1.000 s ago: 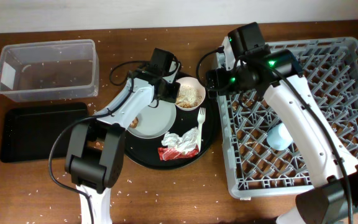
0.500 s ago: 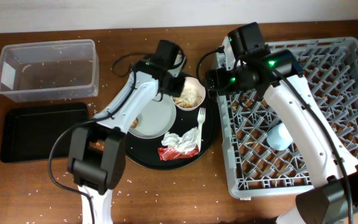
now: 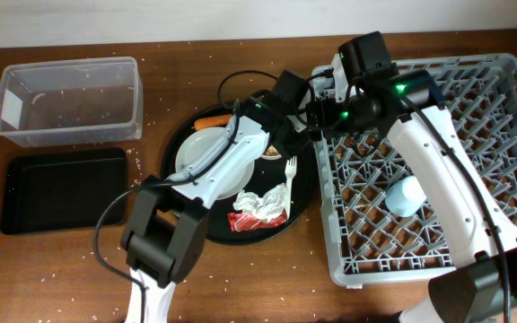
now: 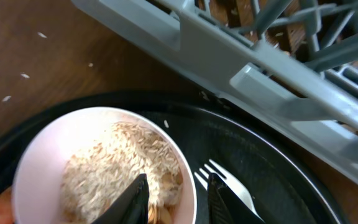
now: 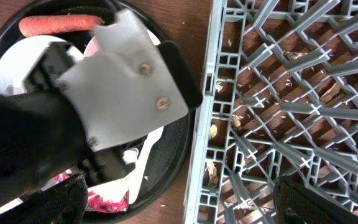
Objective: Sort waste into correct bins and load items into the dishwasher rack
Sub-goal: 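Lift the pink bowl and carry it left toward the black tray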
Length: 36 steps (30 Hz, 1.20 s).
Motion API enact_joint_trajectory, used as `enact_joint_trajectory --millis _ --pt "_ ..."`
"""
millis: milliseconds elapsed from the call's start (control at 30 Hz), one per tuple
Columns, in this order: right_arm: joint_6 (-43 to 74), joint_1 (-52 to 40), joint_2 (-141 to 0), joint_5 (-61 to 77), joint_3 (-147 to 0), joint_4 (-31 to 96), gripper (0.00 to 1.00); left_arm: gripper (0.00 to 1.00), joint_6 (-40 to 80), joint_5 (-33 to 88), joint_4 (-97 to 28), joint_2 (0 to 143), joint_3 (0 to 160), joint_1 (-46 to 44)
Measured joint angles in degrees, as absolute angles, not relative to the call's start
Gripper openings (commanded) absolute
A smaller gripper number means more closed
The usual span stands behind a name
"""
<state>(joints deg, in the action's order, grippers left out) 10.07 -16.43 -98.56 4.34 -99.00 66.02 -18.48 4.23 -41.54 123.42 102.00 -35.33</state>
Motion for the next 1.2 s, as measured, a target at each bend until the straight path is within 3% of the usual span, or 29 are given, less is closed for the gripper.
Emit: enact_joint_trajectory --millis 367,700,867,1200 --pt "10.09 -16.43 -98.59 4.34 -99.0 66.0 0.94 0.29 -18.5 4.27 -38.74 126.72 101.97 -35.33" --pt "10.09 -16.43 -98.59 4.32 -99.0 66.0 0.94 0.01 -18.92 4.03 -38.06 130.3 101.95 -35.29" --pt "10.13 -16.43 -98.59 4.34 -99.0 65.95 0.94 0.01 -18.76 3.33 -37.98 130.28 102.06 -35.29" --pt "10.11 -16.36 -98.59 4.34 -99.0 65.73 0.94 0.01 -11.16 3.57 -60.12 130.52 119.04 -35.16"
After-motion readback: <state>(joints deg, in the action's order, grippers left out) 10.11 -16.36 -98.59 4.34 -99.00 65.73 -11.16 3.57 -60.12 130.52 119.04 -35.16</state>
